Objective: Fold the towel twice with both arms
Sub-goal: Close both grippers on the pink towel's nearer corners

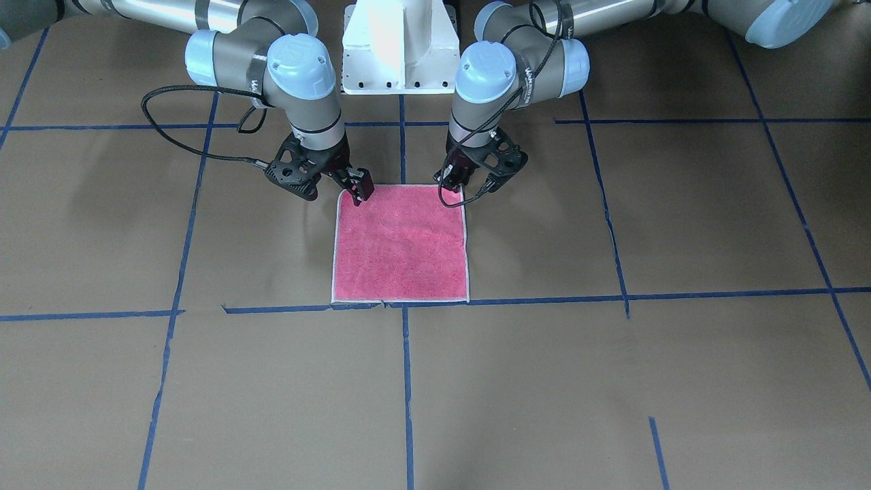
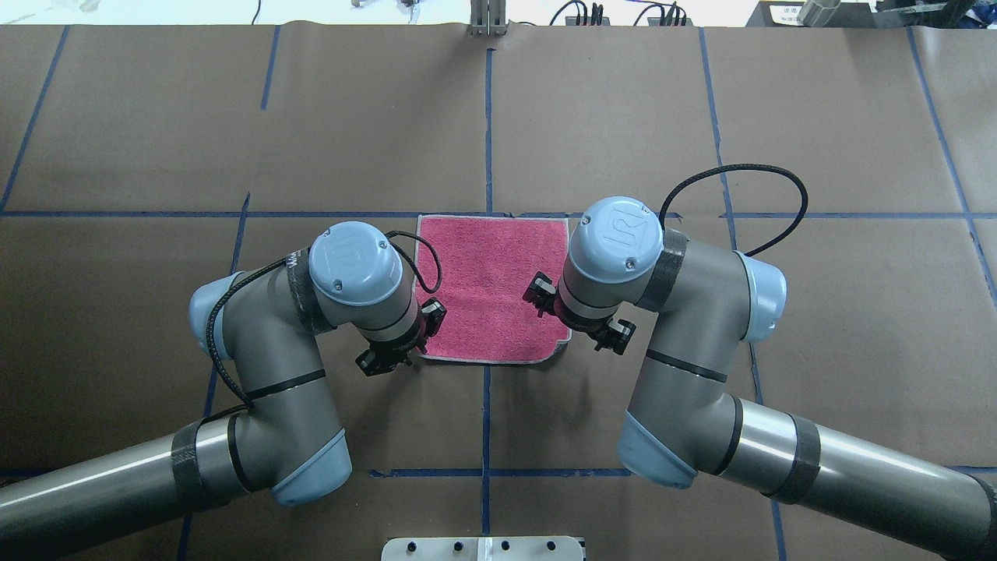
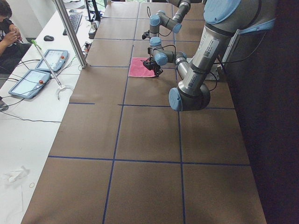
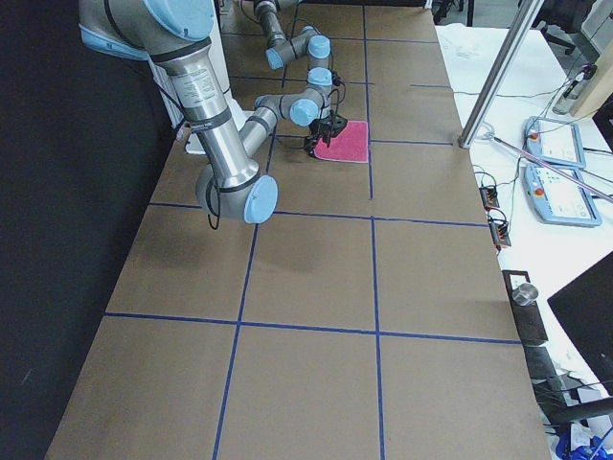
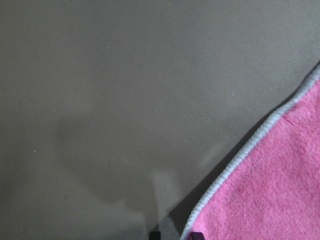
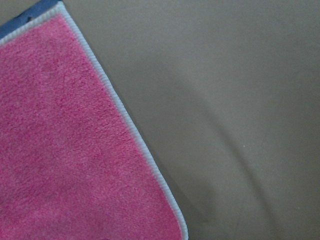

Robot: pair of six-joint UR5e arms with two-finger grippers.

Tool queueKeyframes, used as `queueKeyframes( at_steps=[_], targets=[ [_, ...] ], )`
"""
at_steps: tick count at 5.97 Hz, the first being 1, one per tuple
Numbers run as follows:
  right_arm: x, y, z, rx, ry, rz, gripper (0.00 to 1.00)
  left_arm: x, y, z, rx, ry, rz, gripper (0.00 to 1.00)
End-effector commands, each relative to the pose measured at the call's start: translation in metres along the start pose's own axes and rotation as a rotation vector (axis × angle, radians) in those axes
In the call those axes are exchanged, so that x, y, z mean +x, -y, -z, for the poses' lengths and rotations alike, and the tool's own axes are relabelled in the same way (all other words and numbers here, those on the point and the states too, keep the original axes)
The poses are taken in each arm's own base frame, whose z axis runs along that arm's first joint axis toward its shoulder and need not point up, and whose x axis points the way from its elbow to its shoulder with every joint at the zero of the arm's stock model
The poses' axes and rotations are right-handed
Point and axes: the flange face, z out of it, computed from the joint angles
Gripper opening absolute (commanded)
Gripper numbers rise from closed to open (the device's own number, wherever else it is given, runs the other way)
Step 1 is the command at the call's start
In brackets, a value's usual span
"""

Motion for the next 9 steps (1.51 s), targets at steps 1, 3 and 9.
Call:
queueKeyframes(
  at_steps=[1,3,9],
  targets=[
    [0.0,0.001,0.001,0.001,0.001,-0.001,1.0,-0.001,0.001,-0.001,-0.003,-0.006,-0.006,0.35],
    [0.0,0.0,0.001,0.0,0.001,0.0,1.0,-0.001,0.001,-0.001,-0.002,-0.005,-0.004,0.23],
    [0.007,-0.026,-0.02,-0.019,-0.032,-0.016,1.0,0.001,0.001,0.001,-0.003,-0.014,-0.026,0.0]
  ],
)
